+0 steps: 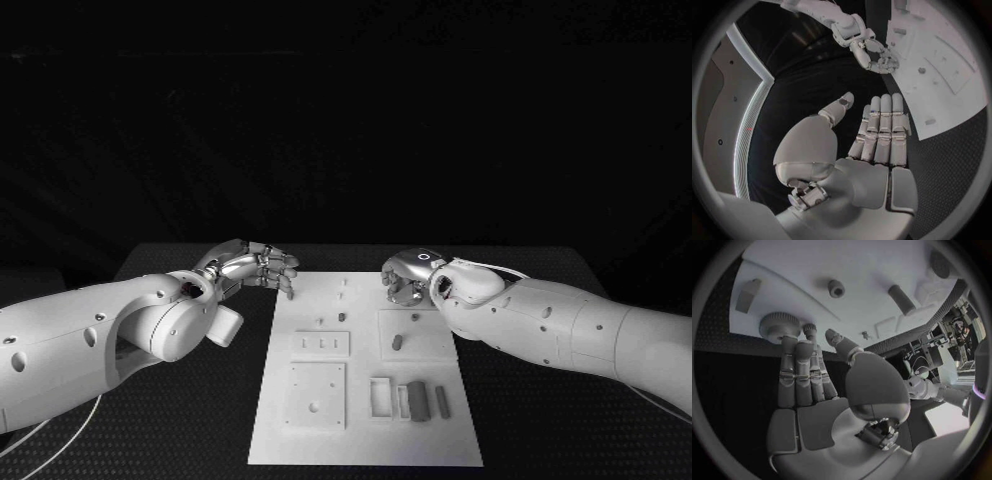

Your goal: Assemble the parts on the task board

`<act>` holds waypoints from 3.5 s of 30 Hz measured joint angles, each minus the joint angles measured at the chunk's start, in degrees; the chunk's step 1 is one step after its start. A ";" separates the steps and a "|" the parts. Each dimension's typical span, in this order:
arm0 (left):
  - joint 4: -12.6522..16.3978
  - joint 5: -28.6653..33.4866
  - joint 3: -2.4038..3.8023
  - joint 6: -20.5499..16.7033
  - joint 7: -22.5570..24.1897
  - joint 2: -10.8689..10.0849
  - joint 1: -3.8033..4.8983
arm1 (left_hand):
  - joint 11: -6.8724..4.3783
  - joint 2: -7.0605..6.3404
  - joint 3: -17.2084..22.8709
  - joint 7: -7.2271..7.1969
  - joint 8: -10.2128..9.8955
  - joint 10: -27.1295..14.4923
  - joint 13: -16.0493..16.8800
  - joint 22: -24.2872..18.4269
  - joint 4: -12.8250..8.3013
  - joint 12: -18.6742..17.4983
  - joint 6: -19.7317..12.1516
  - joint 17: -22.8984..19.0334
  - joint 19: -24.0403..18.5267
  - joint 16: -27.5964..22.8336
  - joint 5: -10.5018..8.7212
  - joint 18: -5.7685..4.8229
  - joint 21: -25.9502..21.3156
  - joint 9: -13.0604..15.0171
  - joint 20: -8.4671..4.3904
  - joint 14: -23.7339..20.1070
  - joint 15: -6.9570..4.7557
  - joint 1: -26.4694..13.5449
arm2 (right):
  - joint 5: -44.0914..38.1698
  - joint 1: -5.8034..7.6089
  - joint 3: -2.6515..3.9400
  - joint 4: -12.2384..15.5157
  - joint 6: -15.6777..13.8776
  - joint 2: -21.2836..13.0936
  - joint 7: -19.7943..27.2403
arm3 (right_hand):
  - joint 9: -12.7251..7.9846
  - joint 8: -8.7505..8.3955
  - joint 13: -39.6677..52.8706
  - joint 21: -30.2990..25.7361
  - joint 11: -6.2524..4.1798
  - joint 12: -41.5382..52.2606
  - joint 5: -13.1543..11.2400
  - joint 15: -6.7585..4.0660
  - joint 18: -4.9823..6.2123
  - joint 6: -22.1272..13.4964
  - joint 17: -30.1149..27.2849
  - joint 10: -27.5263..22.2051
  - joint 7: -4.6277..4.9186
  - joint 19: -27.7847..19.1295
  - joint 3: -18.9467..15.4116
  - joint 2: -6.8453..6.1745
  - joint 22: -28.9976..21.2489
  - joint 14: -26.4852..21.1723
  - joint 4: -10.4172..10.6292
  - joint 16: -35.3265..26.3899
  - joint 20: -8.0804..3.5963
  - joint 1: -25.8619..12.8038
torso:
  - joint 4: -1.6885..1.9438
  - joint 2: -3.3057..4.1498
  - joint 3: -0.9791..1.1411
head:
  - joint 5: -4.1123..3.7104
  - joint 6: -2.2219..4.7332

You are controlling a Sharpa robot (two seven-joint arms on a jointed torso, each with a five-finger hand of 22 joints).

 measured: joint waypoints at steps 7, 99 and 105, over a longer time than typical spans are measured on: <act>-0.15 0.00 0.01 0.07 -0.04 -0.01 0.00 | -0.20 0.00 0.00 0.00 0.00 -0.20 0.03 0.05 0.00 0.00 0.00 0.06 0.00 0.00 0.00 0.00 0.00 0.00 0.00 0.00 0.00 0.00 | -0.37 -0.05 -0.02 0.70 -0.89 -0.46 -0.56 | 0.19 0.00 0.31 0.63 0.00 0.00 0.00 0.00 -0.01 0.19 -0.07 0.00 -0.20 -0.21 0.00 0.00 0.00 0.00 0.00 0.57 -0.18 0.00 | -0.02 0.16 0.03 | -0.08 -0.05; -2.84 0.05 -0.01 0.68 -0.31 0.91 0.02 | -0.21 0.00 0.00 0.00 0.00 -0.20 0.55 0.28 0.00 0.00 0.00 0.62 0.00 -0.44 0.00 -0.05 -0.23 0.01 0.00 0.00 0.00 0.00 | 2.40 -0.30 0.24 0.37 -0.61 0.81 -0.32 | 1.02 -1.93 0.74 3.92 1.02 -0.44 0.00 0.50 -0.31 -1.06 -2.38 -2.09 -0.44 -1.86 0.87 -1.89 0.01 -1.54 0.77 3.74 -0.19 -0.83 | 0.07 0.81 0.04 | -0.42 -0.92; -2.72 0.05 -0.01 0.80 -0.34 0.82 0.02 | -0.21 0.00 0.01 0.00 0.00 -0.20 0.55 0.28 0.01 0.00 0.00 0.62 0.00 -0.44 0.00 -0.05 -0.23 0.01 0.00 0.00 0.00 0.00 | 1.90 -0.31 0.21 -0.09 2.05 1.23 -0.68 | 1.05 -2.04 0.92 3.97 1.02 -0.44 0.00 0.33 -0.32 -1.25 -2.45 -2.10 -0.62 -1.87 1.17 -2.18 0.02 -2.15 1.52 4.29 -0.18 -1.31 | 0.04 0.82 0.03 | -0.26 -1.17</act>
